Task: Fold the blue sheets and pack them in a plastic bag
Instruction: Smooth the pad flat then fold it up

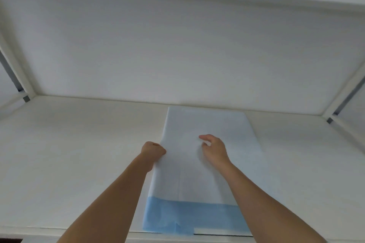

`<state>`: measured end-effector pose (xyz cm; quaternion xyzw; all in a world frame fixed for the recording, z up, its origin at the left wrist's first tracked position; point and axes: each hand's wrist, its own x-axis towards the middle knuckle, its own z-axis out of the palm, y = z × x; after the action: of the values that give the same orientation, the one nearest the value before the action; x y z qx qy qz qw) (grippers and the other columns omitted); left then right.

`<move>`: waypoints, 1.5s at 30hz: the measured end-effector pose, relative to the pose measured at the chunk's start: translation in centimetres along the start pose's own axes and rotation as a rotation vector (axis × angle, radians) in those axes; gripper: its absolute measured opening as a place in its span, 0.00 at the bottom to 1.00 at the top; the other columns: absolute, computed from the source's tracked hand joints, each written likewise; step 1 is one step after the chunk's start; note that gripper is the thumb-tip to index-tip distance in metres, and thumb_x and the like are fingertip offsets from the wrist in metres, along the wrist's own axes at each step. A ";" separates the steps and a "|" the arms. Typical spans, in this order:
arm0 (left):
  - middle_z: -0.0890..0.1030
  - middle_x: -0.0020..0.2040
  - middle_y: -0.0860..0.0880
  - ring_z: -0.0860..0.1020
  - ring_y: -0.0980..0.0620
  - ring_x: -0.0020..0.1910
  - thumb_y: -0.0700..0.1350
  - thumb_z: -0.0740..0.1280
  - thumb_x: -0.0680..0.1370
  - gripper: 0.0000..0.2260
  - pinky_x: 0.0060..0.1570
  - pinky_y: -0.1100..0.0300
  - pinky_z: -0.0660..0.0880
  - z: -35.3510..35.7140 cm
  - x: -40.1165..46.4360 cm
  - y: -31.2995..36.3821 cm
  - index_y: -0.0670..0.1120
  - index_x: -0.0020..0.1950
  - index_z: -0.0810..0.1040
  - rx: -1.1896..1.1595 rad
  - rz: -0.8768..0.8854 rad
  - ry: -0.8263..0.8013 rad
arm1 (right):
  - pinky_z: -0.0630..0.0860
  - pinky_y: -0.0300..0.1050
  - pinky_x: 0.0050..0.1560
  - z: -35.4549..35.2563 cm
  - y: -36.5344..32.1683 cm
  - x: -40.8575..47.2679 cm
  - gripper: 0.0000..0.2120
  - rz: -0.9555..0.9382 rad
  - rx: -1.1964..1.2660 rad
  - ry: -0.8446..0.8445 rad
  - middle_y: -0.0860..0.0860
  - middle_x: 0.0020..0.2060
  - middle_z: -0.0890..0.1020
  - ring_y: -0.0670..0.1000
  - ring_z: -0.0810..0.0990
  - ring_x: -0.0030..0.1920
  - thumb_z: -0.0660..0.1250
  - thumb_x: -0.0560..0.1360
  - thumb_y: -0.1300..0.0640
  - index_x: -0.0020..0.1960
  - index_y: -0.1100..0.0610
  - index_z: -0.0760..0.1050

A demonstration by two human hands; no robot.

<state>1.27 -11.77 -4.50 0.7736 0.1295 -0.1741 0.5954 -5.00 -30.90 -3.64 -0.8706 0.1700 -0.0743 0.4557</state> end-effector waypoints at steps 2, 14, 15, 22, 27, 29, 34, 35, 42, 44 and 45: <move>0.77 0.39 0.42 0.76 0.46 0.36 0.31 0.70 0.71 0.10 0.43 0.57 0.73 -0.2 0.2 0.1 0.41 0.32 0.75 0.052 0.004 0.005 | 0.64 0.38 0.63 -3.1 1.9 -0.1 0.17 0.063 -0.122 0.177 0.54 0.64 0.75 0.52 0.70 0.67 0.60 0.77 0.64 0.64 0.58 0.75; 0.77 0.43 0.39 0.77 0.42 0.40 0.37 0.76 0.67 0.13 0.43 0.53 0.77 1.2 0.4 1.9 0.36 0.41 0.72 0.258 0.000 0.132 | 0.66 0.44 0.31 -12.0 9.9 -3.4 0.12 0.465 -0.205 0.356 0.54 0.28 0.74 0.55 0.74 0.31 0.64 0.74 0.55 0.34 0.59 0.73; 0.76 0.42 0.39 0.77 0.42 0.40 0.38 0.77 0.67 0.14 0.43 0.53 0.76 1.3 0.4 1.9 0.37 0.40 0.71 0.286 -0.005 0.137 | 0.64 0.44 0.29 -12.1 9.9 -3.3 0.15 0.466 -0.203 0.351 0.53 0.25 0.72 0.53 0.72 0.28 0.65 0.75 0.54 0.32 0.59 0.71; 0.75 0.43 0.42 0.75 0.45 0.44 0.37 0.75 0.70 0.19 0.44 0.54 0.76 1.4 0.7 1.9 0.33 0.58 0.75 0.281 -0.036 0.074 | 0.76 0.45 0.42 -12.0 9.7 -3.0 0.10 0.504 -0.071 0.269 0.53 0.36 0.82 0.56 0.82 0.41 0.73 0.71 0.52 0.43 0.60 0.80; 0.74 0.39 0.43 0.74 0.46 0.39 0.38 0.72 0.74 0.14 0.44 0.56 0.73 0.8 1.7 0.9 0.35 0.55 0.73 0.121 -0.081 0.150 | 0.80 0.49 0.50 -11.4 9.5 -2.7 0.03 0.476 0.029 0.317 0.53 0.39 0.83 0.56 0.83 0.43 0.72 0.70 0.59 0.42 0.57 0.80; 0.71 0.35 0.44 0.73 0.45 0.36 0.35 0.72 0.73 0.12 0.45 0.58 0.70 0.7 1.8 0.6 0.36 0.51 0.71 0.065 -0.088 0.194 | 0.79 0.47 0.49 -11.0 9.5 -2.5 0.05 0.445 0.070 0.323 0.53 0.40 0.82 0.56 0.82 0.45 0.71 0.71 0.60 0.46 0.59 0.81; 0.72 0.36 0.44 0.69 0.49 0.29 0.31 0.68 0.72 0.09 0.32 0.60 0.68 0.2 1.4 0.4 0.38 0.35 0.70 0.140 -0.069 0.218 | 0.75 0.43 0.49 -10.2 9.4 -3.0 0.11 0.352 0.039 0.290 0.51 0.45 0.83 0.53 0.80 0.46 0.67 0.72 0.60 0.54 0.57 0.80; 0.72 0.36 0.43 0.69 0.49 0.29 0.31 0.68 0.72 0.09 0.31 0.61 0.67 0.1 1.4 0.5 0.39 0.35 0.71 0.179 -0.055 0.206 | 0.75 0.43 0.51 -10.5 9.3 -3.1 0.11 0.341 -0.028 0.273 0.51 0.47 0.83 0.53 0.80 0.47 0.67 0.73 0.59 0.54 0.56 0.81; 0.80 0.47 0.37 0.80 0.39 0.45 0.35 0.77 0.67 0.17 0.44 0.49 0.78 -2.3 -0.5 0.8 0.35 0.50 0.74 0.298 -0.168 -0.012 | 0.73 0.45 0.40 -12.4 9.3 -4.9 0.15 0.471 -0.180 0.136 0.55 0.33 0.80 0.57 0.79 0.37 0.69 0.72 0.48 0.34 0.59 0.75; 0.79 0.50 0.36 0.80 0.38 0.47 0.32 0.76 0.67 0.17 0.46 0.48 0.78 -2.4 -0.5 0.7 0.34 0.52 0.74 0.319 -0.198 -0.058 | 0.76 0.47 0.44 -12.3 9.4 -5.3 0.14 0.480 -0.121 0.127 0.56 0.36 0.82 0.57 0.81 0.41 0.72 0.71 0.51 0.37 0.62 0.79; 0.79 0.50 0.36 0.80 0.38 0.47 0.31 0.75 0.68 0.15 0.48 0.47 0.78 -2.3 -0.7 0.7 0.34 0.51 0.74 0.319 -0.211 -0.066 | 0.76 0.47 0.43 -12.2 9.5 -5.5 0.12 0.479 -0.111 0.132 0.56 0.36 0.82 0.57 0.81 0.40 0.73 0.70 0.52 0.36 0.61 0.78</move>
<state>1.19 -9.76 -3.09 0.8342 0.1608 -0.2791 0.4476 -15.72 -43.28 -4.28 -0.8224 0.4048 -0.0115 0.3996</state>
